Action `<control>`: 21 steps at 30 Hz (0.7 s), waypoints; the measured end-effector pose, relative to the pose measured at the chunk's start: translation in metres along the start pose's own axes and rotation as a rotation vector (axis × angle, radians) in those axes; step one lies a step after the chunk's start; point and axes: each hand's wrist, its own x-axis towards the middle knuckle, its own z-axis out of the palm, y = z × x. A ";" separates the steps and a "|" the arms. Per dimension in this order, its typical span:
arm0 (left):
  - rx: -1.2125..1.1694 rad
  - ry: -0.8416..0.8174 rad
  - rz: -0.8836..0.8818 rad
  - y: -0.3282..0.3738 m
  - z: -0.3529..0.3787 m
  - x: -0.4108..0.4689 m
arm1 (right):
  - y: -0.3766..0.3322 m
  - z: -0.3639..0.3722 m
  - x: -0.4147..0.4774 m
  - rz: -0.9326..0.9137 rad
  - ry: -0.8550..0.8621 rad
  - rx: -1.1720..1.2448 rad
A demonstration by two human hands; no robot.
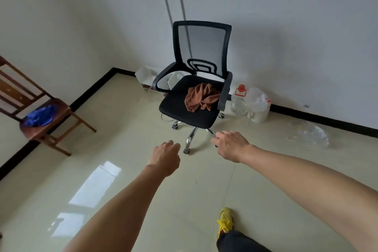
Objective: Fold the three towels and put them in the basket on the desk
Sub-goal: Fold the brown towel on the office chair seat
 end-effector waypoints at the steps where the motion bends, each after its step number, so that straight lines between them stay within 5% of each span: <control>1: -0.015 -0.013 -0.020 -0.010 -0.005 0.014 | 0.003 -0.002 0.021 -0.009 -0.010 -0.003; 13: -0.114 -0.045 -0.053 -0.129 -0.044 0.195 | 0.052 -0.031 0.247 -0.006 -0.133 -0.043; 21: -0.117 -0.174 0.095 -0.217 -0.038 0.358 | 0.092 0.003 0.372 0.252 -0.253 0.098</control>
